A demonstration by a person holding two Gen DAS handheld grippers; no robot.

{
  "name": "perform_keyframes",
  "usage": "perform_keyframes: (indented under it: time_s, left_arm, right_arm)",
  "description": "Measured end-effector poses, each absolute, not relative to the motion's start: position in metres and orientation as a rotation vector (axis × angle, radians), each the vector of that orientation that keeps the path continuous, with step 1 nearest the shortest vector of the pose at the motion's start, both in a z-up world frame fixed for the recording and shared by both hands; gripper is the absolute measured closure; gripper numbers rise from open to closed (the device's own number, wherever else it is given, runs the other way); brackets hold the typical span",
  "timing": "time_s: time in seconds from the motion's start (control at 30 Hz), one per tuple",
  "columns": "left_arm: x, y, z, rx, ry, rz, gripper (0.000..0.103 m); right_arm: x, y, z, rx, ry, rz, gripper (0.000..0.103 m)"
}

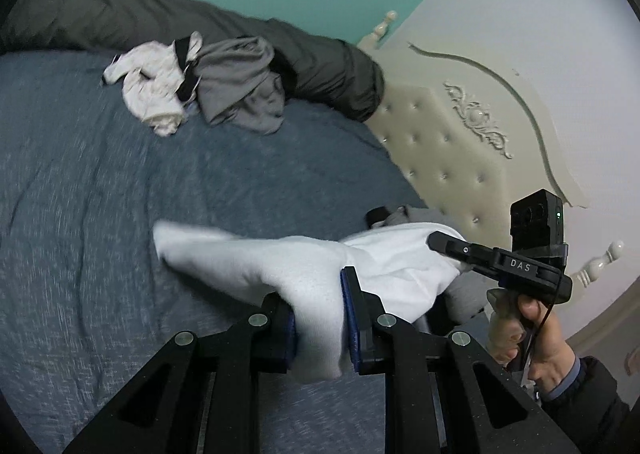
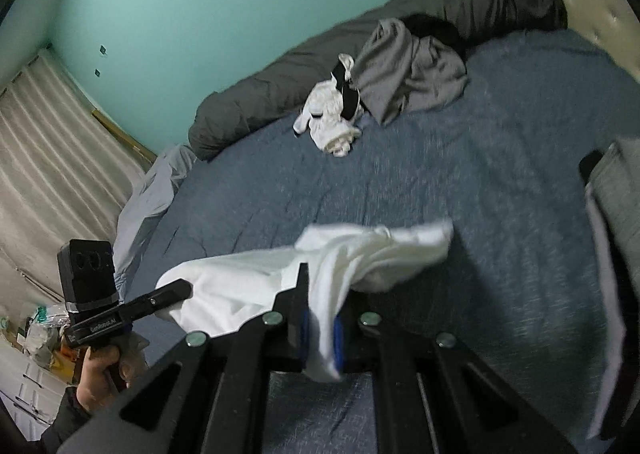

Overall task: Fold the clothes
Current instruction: 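Carry the folded shirt with both grippers toward the clothes stack by the headboard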

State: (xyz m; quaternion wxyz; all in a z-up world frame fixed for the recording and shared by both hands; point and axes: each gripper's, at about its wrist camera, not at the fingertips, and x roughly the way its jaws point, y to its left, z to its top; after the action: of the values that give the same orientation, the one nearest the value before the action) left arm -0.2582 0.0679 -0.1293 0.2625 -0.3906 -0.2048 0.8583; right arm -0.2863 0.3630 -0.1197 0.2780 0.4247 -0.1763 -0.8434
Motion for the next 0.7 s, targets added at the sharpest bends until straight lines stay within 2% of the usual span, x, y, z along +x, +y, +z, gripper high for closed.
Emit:
perform_keyframes:
  time_s: [0.43,0.7]
  left_arm:
    - [-0.260,0.121,-0.058,-0.997,-0.544,2.306,0.082]
    - [-0.285,0.172,-0.008,-0.949,-0.477,2.314,0.082]
  right_arm:
    - [-0.280,0.410,-0.030,1.050,-0.443,-2.323,0.095]
    - [-0.299,0.452,0.013,0.986,-0.425,-2.375,0.095]
